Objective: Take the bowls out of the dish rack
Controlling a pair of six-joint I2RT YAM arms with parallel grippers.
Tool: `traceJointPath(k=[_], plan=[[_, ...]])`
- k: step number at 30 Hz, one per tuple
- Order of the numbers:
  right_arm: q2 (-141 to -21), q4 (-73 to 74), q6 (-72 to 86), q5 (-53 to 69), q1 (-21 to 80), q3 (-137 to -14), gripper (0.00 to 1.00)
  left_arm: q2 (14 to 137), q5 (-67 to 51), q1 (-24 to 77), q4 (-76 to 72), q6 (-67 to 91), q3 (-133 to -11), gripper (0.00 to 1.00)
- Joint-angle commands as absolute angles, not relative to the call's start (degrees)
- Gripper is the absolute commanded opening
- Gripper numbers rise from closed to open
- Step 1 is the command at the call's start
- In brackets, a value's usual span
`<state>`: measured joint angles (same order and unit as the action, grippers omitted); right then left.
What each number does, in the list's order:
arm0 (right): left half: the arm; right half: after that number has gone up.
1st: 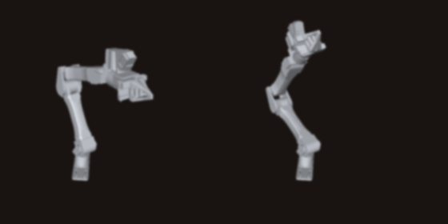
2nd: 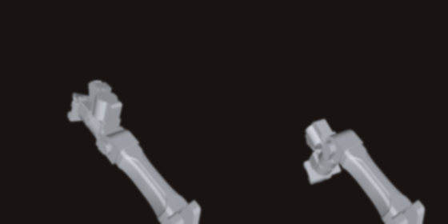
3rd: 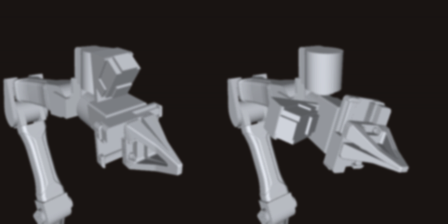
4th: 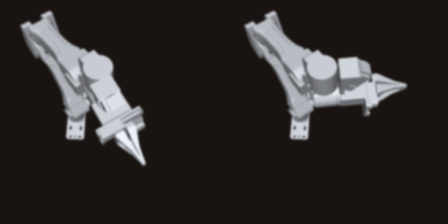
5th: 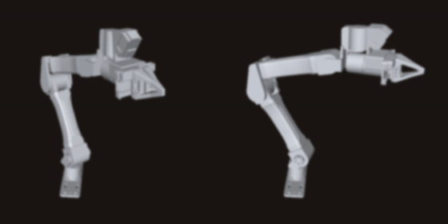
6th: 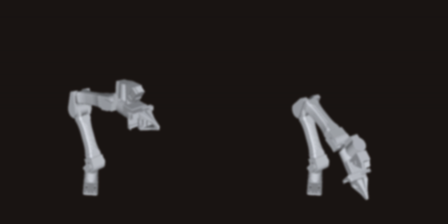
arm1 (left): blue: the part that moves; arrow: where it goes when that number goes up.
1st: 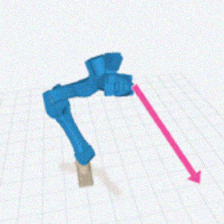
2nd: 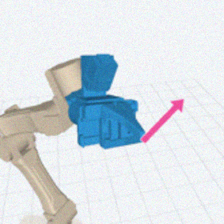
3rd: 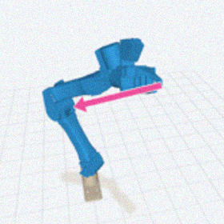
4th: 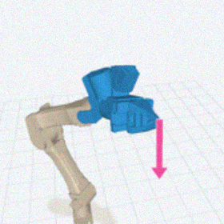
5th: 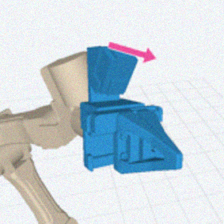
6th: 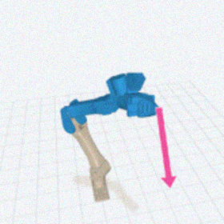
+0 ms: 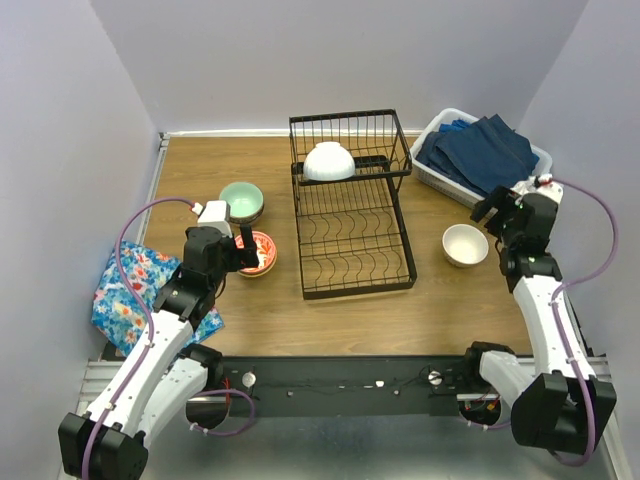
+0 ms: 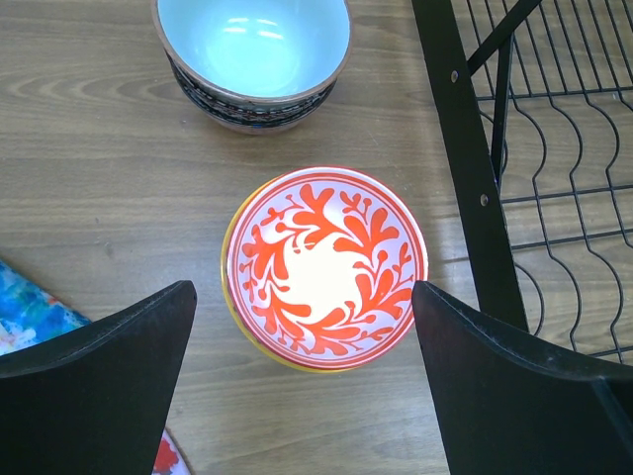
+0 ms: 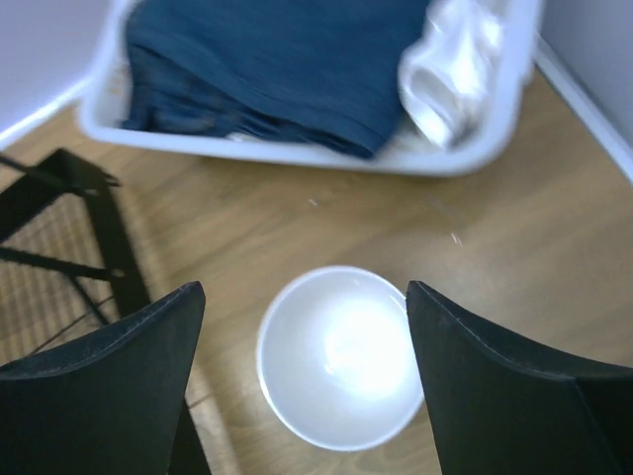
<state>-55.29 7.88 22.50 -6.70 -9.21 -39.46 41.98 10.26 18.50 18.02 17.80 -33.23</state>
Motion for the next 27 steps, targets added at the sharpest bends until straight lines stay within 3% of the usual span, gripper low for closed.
traceJointPath(k=[1,8,13,27], plan=[[-56.4,9.0,9.9,7.0,-8.7,-47.9,0.91,41.9,10.4,18.6,16.7,17.8,-33.1,0.99],[-62.2,14.9,-1.1,13.8,-2.2,-60.9,0.91,41.9,10.5,18.6,16.8,17.8,-33.1,0.99],[-65.1,15.5,-6.1,13.0,9.5,-65.8,0.92,41.6,10.7,18.5,16.9,17.6,-33.2,0.99],[-73.2,9.6,-22.2,-5.9,41.3,-71.6,0.92,41.4,10.8,17.8,16.7,17.5,-33.2,0.99]])
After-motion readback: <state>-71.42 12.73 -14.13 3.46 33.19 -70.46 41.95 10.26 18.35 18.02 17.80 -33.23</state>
